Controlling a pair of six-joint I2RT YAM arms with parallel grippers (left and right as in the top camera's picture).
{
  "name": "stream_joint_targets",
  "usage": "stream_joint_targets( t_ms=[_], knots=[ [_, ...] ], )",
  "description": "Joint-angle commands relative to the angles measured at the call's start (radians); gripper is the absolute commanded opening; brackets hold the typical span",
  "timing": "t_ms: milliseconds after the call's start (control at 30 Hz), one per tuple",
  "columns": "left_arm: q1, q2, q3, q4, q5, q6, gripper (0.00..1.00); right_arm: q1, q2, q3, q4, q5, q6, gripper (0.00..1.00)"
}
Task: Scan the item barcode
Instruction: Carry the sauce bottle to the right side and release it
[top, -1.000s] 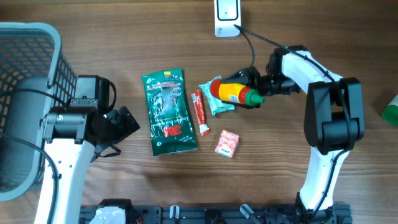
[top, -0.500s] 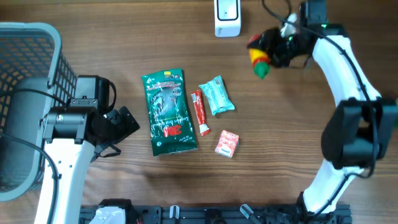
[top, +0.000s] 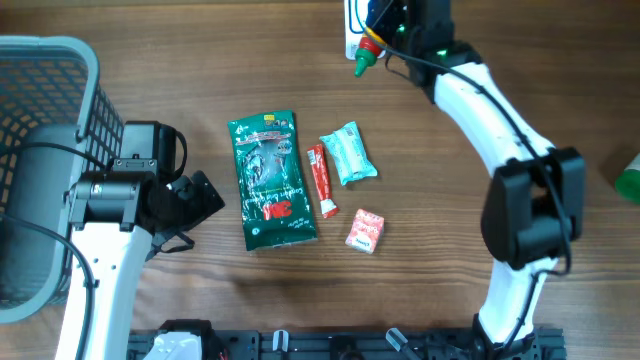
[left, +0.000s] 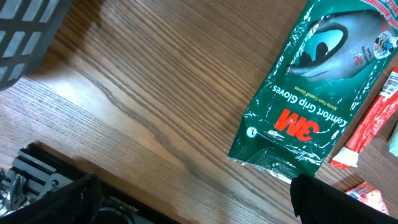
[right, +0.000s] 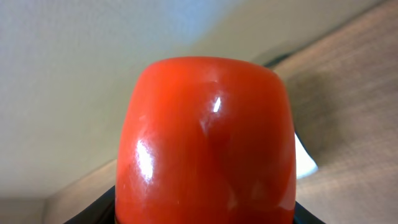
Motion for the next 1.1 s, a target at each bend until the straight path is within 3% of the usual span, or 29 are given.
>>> stream_joint_targets(
  t_ms=[0,267,533,633,733,867,1067],
  knots=[
    [0.006,0.000,-0.004,0.000,0.005,0.015,1.00,-0.008,0.108,0.047,0.118,0.078,0.012,0.47],
    [0.006,0.000,-0.004,0.000,0.005,0.015,1.00,-0.011,0.283,0.310,0.034,0.108,0.021,0.51],
    [0.006,0.000,-0.004,0.000,0.005,0.015,1.00,-0.153,0.118,0.409,-0.504,0.122,-0.021,0.46],
    [0.006,0.000,-0.004,0.000,0.005,0.015,1.00,-0.239,0.069,0.409,-0.698,0.128,-0.100,0.46],
    [0.006,0.000,-0.004,0.000,0.005,0.015,1.00,-0.342,0.072,0.395,-0.878,0.234,-0.127,0.47],
    [0.006,0.000,-0.004,0.000,0.005,0.015,1.00,-0.462,0.083,0.342,-0.921,0.291,-0.217,0.47],
    [0.006,0.000,-0.004,0.000,0.005,0.015,1.00,-0.653,0.102,0.215,-0.834,0.296,-0.137,0.47]
  ],
)
